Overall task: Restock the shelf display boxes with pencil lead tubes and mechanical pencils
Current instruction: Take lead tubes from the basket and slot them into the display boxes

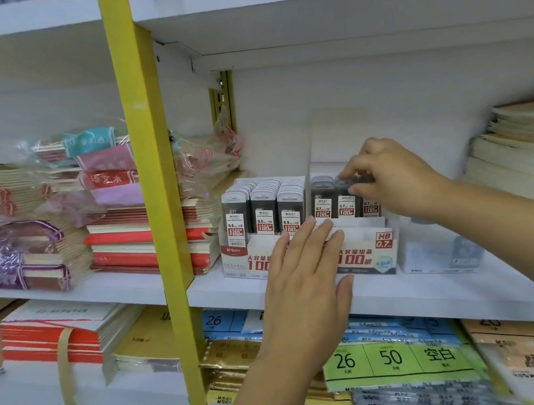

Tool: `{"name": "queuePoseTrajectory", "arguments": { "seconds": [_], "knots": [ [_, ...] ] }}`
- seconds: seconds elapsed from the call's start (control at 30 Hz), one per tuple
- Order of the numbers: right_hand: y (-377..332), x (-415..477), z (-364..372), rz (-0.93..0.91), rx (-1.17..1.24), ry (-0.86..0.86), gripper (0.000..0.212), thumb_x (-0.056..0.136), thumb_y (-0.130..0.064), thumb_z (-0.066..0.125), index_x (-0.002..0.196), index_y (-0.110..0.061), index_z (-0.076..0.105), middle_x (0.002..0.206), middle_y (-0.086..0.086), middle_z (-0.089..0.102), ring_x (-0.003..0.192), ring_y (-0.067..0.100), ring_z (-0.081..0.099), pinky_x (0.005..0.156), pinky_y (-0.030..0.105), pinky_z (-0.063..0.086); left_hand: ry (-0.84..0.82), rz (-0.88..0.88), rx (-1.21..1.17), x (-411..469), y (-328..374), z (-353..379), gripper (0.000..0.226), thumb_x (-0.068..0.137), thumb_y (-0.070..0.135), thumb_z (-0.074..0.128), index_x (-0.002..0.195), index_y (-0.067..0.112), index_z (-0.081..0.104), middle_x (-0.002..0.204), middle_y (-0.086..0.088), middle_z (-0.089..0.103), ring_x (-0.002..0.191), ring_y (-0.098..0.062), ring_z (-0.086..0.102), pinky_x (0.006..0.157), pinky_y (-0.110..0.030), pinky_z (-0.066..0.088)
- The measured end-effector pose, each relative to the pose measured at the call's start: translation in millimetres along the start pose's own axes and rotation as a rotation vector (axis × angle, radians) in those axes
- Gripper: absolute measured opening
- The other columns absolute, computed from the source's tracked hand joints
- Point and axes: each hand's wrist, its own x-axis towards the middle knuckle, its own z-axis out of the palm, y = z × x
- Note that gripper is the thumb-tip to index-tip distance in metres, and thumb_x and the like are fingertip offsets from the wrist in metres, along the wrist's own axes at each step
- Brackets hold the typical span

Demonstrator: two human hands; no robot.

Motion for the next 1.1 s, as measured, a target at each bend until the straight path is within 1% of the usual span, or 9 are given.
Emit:
{"name": "queuePoseTrajectory", "arguments": {
  "seconds": [0.17, 0.3, 0.43, 0.53, 0.67, 0.77, 0.83, 0.93, 1.1],
  "knots": [
    [-11.8, -28.9, -10.2, -0.016, 0.057, 0.14, 0.033, 0.096, -0.027, 0.055, 0.128, -0.024, 0.059, 0.111, -0.003, 0.053, 0.11, 0.014, 0.039, 0.091, 0.026, 0.032, 0.035, 0.0, -0.198, -11.5, 0.4, -7.0, 0.048, 0.098, 0.031, 0.052, 0.143, 0.015, 0.052, 0.158, 0.0, 0.04, 0.151, -0.017, 0.025, 0.126, -0.04, 0.016],
    [-39.8, -104.9, -8.4, -0.11, 0.413, 0.346, 0.02, 0.095, -0.02, 0.053, 0.111, -0.025, 0.064, 0.093, -0.016, 0.058, 0.082, 0.004, 0.049, 0.075, 0.014, 0.038, 0.073, -0.018, -0.309, -56.8, 3.0, -4.4, 0.037, 0.092, 0.02, 0.059, 0.129, 0.012, 0.063, 0.133, -0.002, 0.062, 0.129, -0.018, 0.05, 0.113, -0.029, 0.035],
    [-60.8, -185.2, 41.8, 0.025, 0.731, -0.04, 0.022, 0.094, -0.022, 0.057, 0.099, -0.043, 0.06, 0.083, -0.012, 0.062, 0.074, 0.007, 0.058, 0.064, 0.013, 0.043, -0.3, -0.071, -0.382, -137.2, 5.4, 14.3, 0.037, 0.095, 0.022, 0.058, 0.132, 0.017, 0.06, 0.132, 0.0, 0.058, 0.124, -0.016, 0.047, 0.103, -0.024, 0.035],
    [-60.4, -238.6, 112.1, 0.179, 0.666, -0.494, 0.019, 0.096, -0.021, 0.055, 0.109, -0.033, 0.062, 0.096, -0.013, 0.059, 0.082, 0.004, 0.055, 0.066, 0.01, 0.041, -0.654, -0.155, -0.363, -210.3, 0.1, 41.6, 0.045, 0.1, 0.029, 0.054, 0.144, 0.02, 0.048, 0.148, 0.0, 0.045, 0.136, -0.018, 0.039, 0.109, -0.028, 0.032],
    [-57.8, -317.1, 208.5, 0.374, 0.574, -0.965, 0.03, 0.096, -0.022, 0.056, 0.126, -0.019, 0.056, 0.118, 0.003, 0.054, 0.11, 0.023, 0.055, 0.085, 0.028, 0.043, -0.964, -0.377, -0.351, -295.9, -1.4, 87.4, 0.052, 0.099, 0.031, 0.057, 0.147, 0.018, 0.043, 0.152, -0.001, 0.038, 0.135, -0.023, 0.043, 0.106, -0.032, 0.039],
    [-59.2, -372.3, 261.4, 0.461, 0.525, -1.085, 0.04, 0.094, -0.025, 0.059, 0.133, -0.016, 0.054, 0.129, 0.007, 0.059, 0.118, 0.024, 0.056, 0.09, 0.026, 0.042, -1.097, -0.575, -0.368, -348.0, 1.3, 117.9, 0.051, 0.094, 0.032, 0.064, 0.139, 0.013, 0.05, 0.143, -0.005, 0.046, 0.128, -0.029, 0.049, 0.101, -0.034, 0.041],
    [-59.3, -402.3, 288.7, 0.566, 0.545, -1.135, 0.047, 0.094, -0.024, 0.06, 0.139, -0.016, 0.048, 0.13, 0.008, 0.058, 0.109, 0.022, 0.058, 0.085, 0.029, 0.043, -1.164, -0.682, -0.362, -375.1, 3.0, 136.1, 0.054, 0.09, 0.033, 0.069, 0.134, 0.007, 0.052, 0.139, -0.012, 0.052, 0.13, -0.031, 0.047, 0.106, -0.037, 0.038],
    [-61.3, -441.4, 315.9, 0.658, 0.525, -1.2, 0.066, 0.088, -0.032, 0.069, 0.144, -0.013, 0.039, 0.143, 0.009, 0.048, 0.12, 0.024, 0.053, 0.098, 0.033, 0.044, -1.207, -0.792, -0.349, -403.2, 7.7, 150.2, 0.071, 0.085, 0.042, 0.074, 0.144, 0.013, 0.047, 0.148, -0.008, 0.048, 0.138, -0.027, 0.042, 0.113, -0.035, 0.034],
    [-70.5, -473.4, 347.7, 0.685, 0.494, -1.105, 0.092, 0.076, -0.043, 0.078, 0.149, -0.02, 0.027, 0.15, 0.008, 0.038, 0.133, 0.029, 0.041, 0.107, 0.04, 0.038, -1.215, -0.846, -0.242, -426.0, 8.9, 170.6, 0.08, 0.084, 0.054, 0.072, 0.149, 0.017, 0.041, 0.15, -0.006, 0.045, 0.137, -0.026, 0.042, 0.113, -0.035, 0.032]
  ]
}}
